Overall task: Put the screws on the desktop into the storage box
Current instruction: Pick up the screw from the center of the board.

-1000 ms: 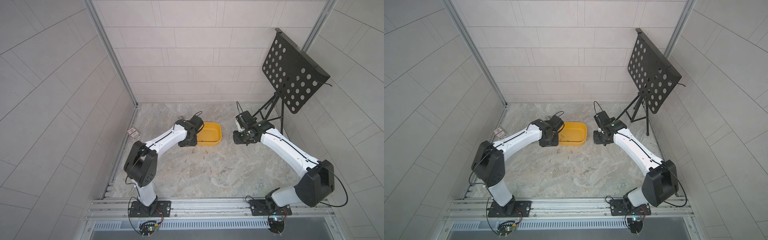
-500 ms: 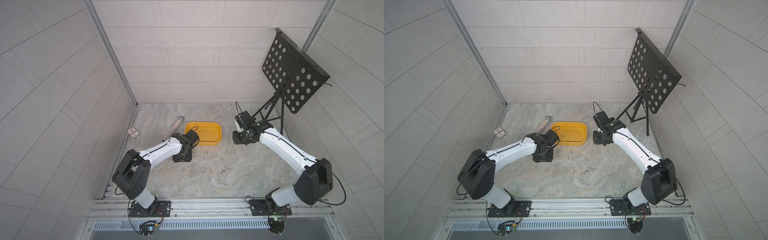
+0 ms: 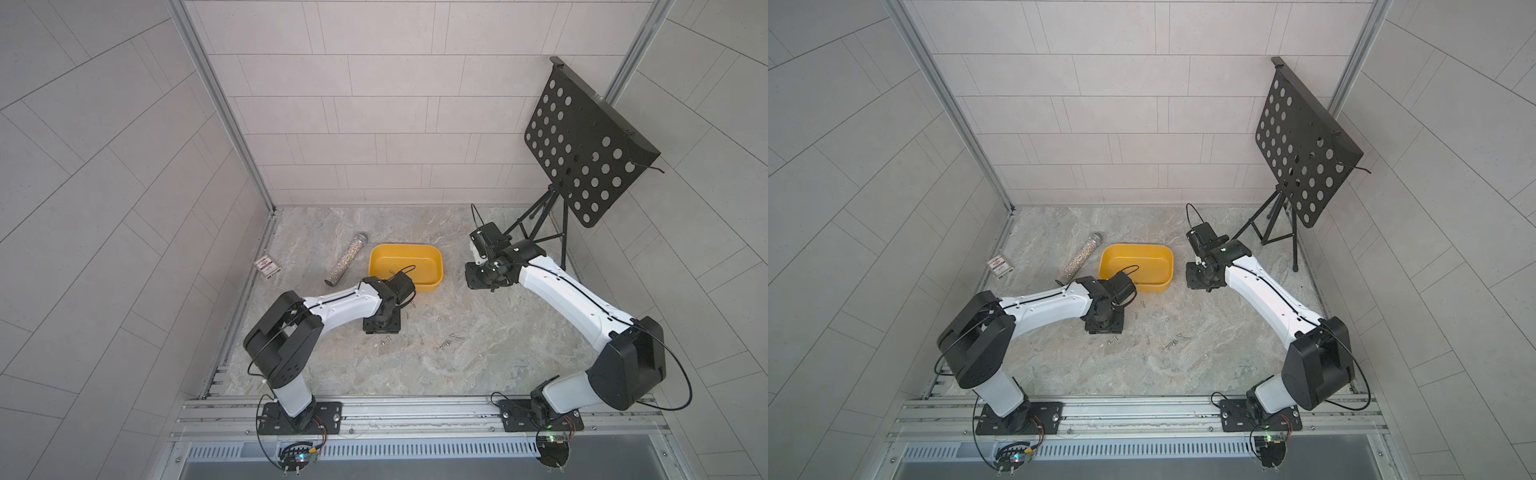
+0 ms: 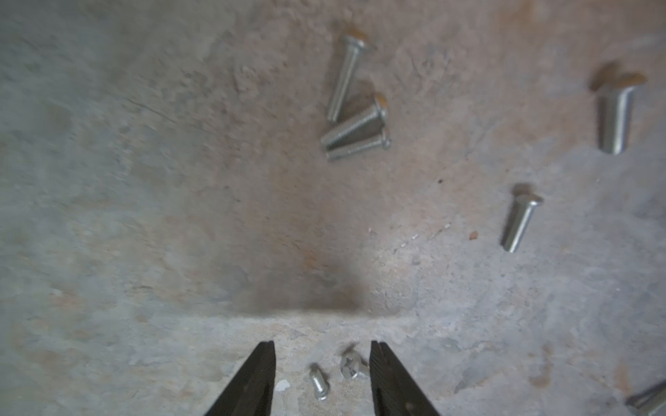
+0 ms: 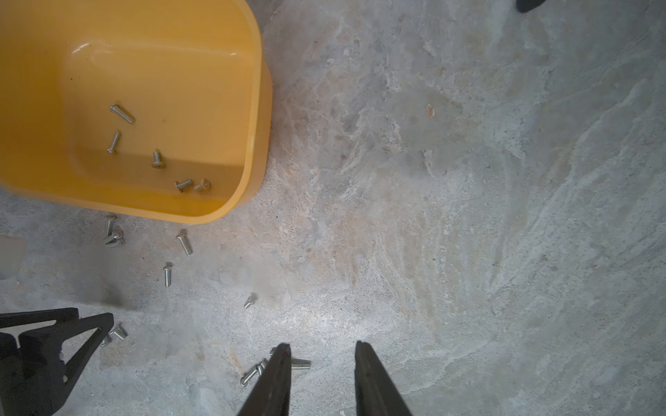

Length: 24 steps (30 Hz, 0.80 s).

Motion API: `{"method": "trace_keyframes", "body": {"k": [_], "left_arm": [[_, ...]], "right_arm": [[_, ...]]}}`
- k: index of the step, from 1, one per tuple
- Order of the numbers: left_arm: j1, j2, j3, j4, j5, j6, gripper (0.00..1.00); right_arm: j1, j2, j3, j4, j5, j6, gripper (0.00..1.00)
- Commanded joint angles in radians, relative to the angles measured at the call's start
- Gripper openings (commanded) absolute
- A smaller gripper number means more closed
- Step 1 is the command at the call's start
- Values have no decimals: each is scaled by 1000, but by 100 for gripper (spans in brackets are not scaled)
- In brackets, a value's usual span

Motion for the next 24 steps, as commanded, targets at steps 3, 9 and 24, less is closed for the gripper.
{"method": "trace_keyframes", "body": {"k": [3,9,24], "left_arm": [[-38,29,-25,30,25,-43,48],[-59,42,-33,33,30,-57,42],[-60,53,-40,19,11,-59,11]], "right_arm": [[5,3,2,-21,11,6,35],[5,5,3,-18,7,8,35],[5,2,4,-18,6,9,34]]}}
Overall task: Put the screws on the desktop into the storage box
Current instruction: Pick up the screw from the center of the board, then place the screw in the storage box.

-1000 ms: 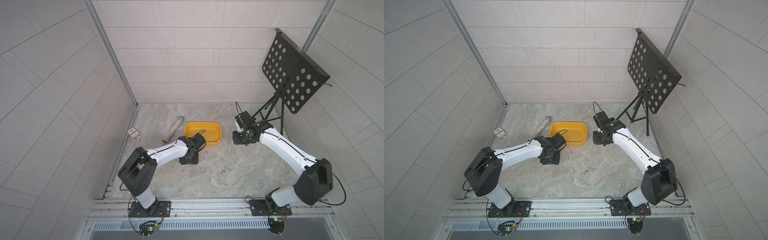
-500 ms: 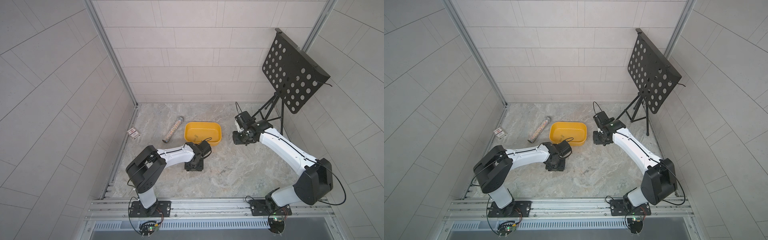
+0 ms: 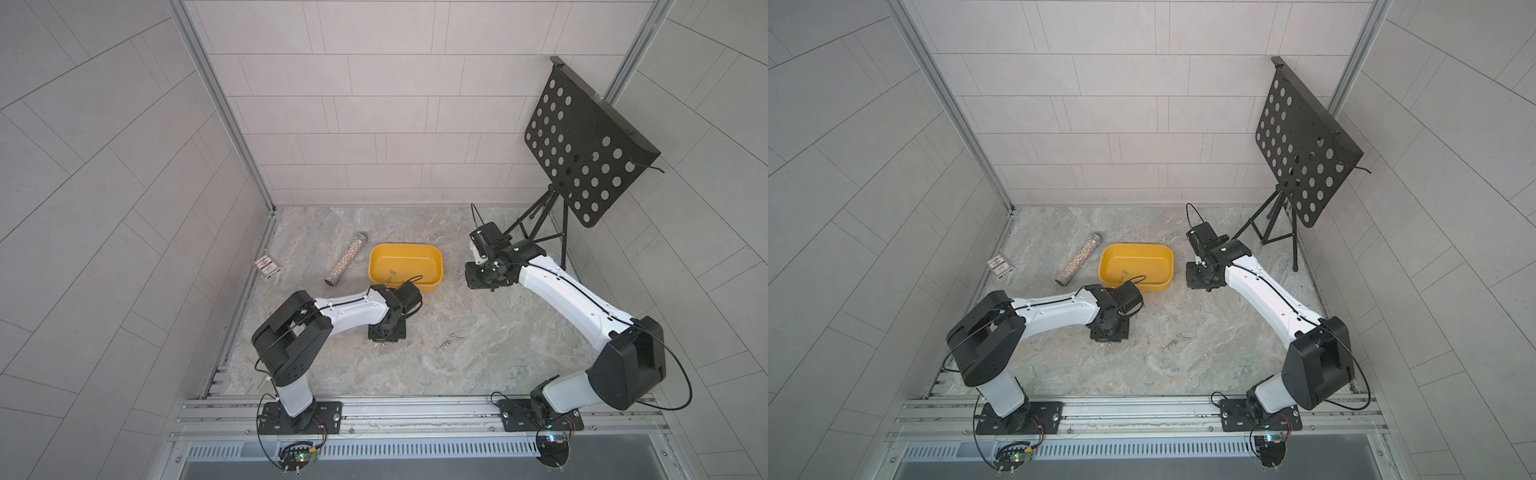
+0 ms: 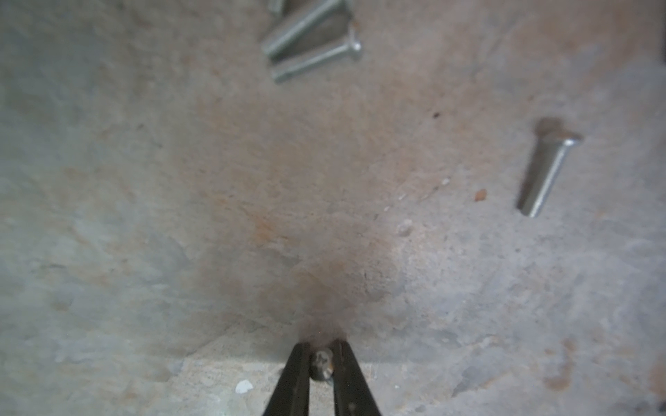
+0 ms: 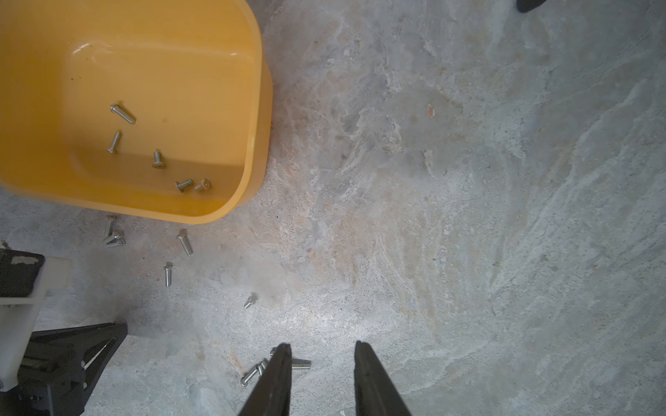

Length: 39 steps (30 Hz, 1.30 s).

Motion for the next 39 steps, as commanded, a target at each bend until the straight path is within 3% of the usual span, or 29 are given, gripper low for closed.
{"method": "trace_keyframes", "body": {"k": [1,9,23,29,39], "left_arm": [[-5,19,-22,-12,-7,-3,10],[-5,-14,7,-64,-40,10,5],[9,-84,207,-227,-115,68,5],[73,-6,424,-271,-137,152,5],[171,258,804,-332,-123,238,5]], "right_arm": [[5,3,4,-18,7,9,34],[6,3,5,-18,5,9,34],[6,-5,14,-24,10,4,34],[6,0,19,-25,8,0,34],[5,3,38,-37,14,-17,34]]}}
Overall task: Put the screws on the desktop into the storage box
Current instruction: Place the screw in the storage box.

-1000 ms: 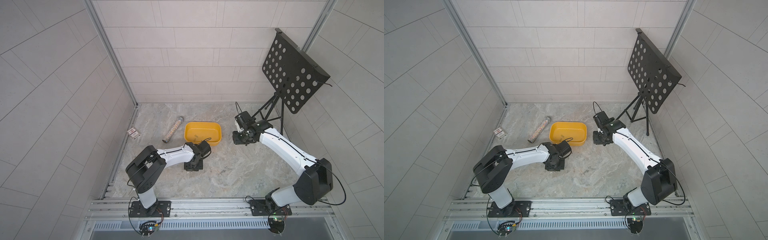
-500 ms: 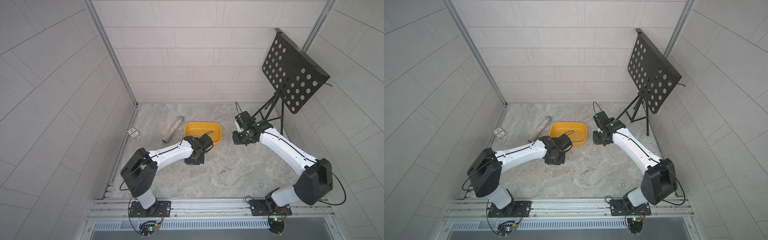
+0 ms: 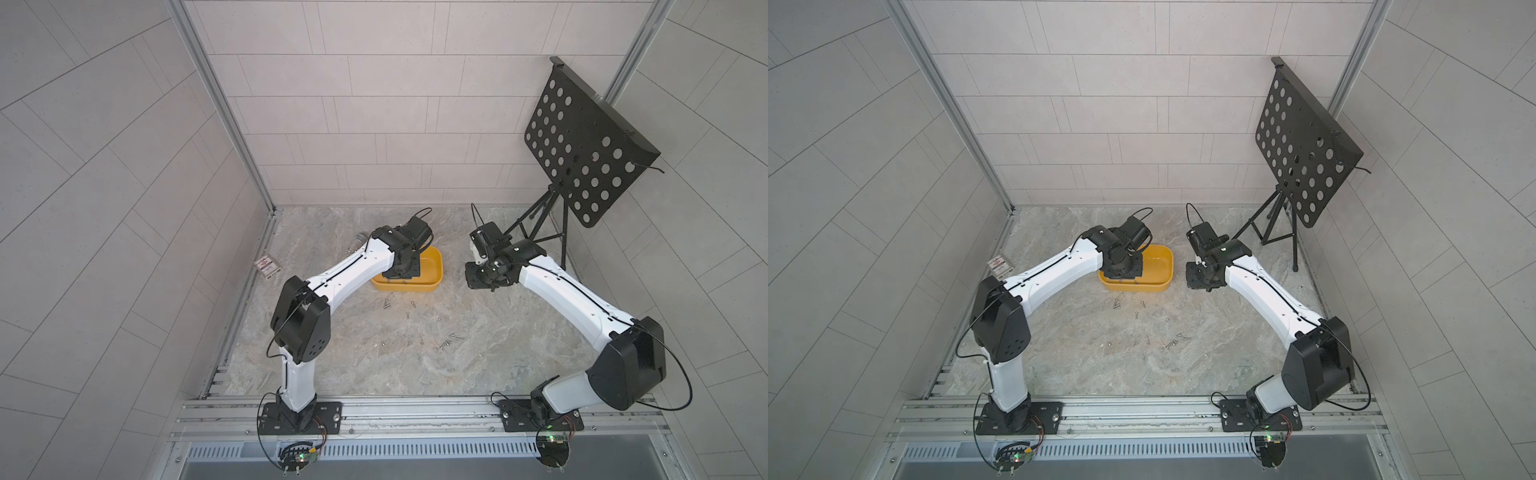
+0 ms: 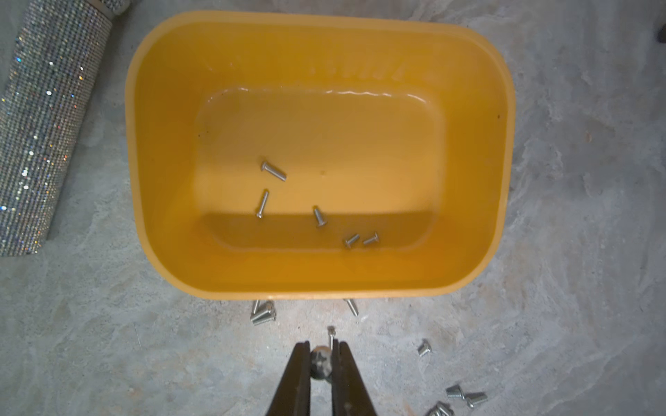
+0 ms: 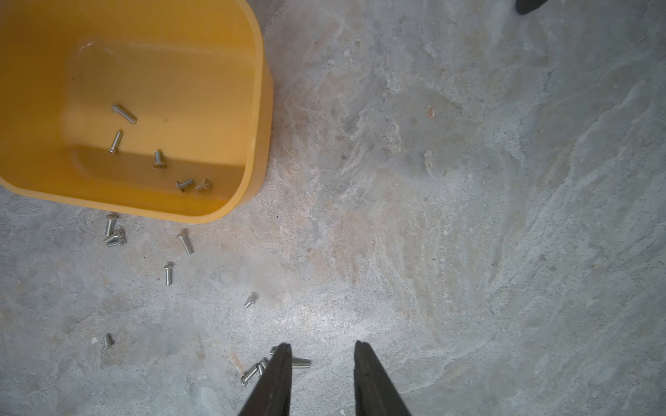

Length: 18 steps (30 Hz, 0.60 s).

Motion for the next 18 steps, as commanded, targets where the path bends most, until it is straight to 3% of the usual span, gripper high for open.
{"method": "trace_keyframes", "body": {"k": [1,18], "left_arm": [[26,72,81,-64,-8,46,5],[114,288,192,-70,6,79,5]], "right_arm": [[5,5,28,-30,14,-15,34],[2,26,17,-15,0,-20,35]]}}
